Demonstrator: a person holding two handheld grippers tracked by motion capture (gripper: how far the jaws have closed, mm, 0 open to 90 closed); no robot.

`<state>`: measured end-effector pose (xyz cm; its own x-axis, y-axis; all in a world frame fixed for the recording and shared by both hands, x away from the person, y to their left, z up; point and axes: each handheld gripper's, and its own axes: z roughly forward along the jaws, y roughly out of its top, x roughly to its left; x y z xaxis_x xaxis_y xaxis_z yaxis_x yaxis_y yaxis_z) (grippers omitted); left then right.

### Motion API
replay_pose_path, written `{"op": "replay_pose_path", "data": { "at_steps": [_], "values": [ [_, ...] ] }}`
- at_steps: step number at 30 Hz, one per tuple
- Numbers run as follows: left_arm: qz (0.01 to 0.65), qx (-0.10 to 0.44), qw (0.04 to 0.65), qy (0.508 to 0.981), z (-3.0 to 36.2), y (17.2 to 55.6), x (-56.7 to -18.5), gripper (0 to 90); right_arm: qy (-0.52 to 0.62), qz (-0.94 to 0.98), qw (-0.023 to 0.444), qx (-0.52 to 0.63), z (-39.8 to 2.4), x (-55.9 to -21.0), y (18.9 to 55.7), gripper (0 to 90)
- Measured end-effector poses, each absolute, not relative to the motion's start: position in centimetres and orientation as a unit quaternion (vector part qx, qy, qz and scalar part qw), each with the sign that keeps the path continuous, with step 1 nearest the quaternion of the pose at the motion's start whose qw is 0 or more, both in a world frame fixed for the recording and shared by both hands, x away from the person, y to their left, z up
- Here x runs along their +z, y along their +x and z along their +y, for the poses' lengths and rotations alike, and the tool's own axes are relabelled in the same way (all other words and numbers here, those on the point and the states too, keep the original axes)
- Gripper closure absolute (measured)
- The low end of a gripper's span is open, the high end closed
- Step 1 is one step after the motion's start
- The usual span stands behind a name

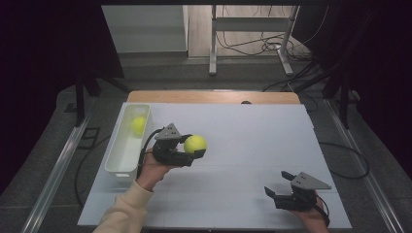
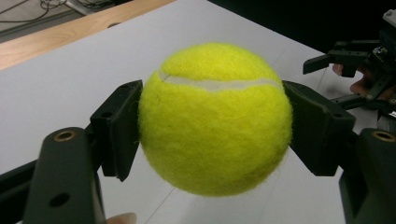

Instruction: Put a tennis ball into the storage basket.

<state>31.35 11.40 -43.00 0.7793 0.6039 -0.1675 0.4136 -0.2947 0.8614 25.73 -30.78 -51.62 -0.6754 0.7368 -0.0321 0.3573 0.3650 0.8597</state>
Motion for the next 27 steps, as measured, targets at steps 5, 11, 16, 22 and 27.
{"op": "replay_pose_path", "data": {
  "at_steps": [5,11,16,22,27],
  "values": [
    [0.319,0.101,0.505,0.796,11.7,31.2,-42.7,26.6,0.342,0.798,0.213,0.448,-30.8,-51.6,25.7,14.0],
    [0.32,0.108,0.509,0.791,12.2,31.1,-42.2,26.6,0.342,0.797,0.212,0.449,-30.8,-51.6,25.7,14.0],
    [0.321,0.111,0.512,0.789,12.4,31.0,-42.0,26.6,0.342,0.798,0.212,0.448,-30.8,-51.6,25.7,14.0],
    [0.325,0.114,0.514,0.785,12.8,31.0,-41.8,26.6,0.343,0.797,0.212,0.449,-30.8,-51.6,25.7,14.0],
    [0.328,0.115,0.517,0.782,13.3,31.0,-41.6,26.6,0.343,0.797,0.213,0.449,-30.8,-51.6,25.7,14.0]
  ]
}}
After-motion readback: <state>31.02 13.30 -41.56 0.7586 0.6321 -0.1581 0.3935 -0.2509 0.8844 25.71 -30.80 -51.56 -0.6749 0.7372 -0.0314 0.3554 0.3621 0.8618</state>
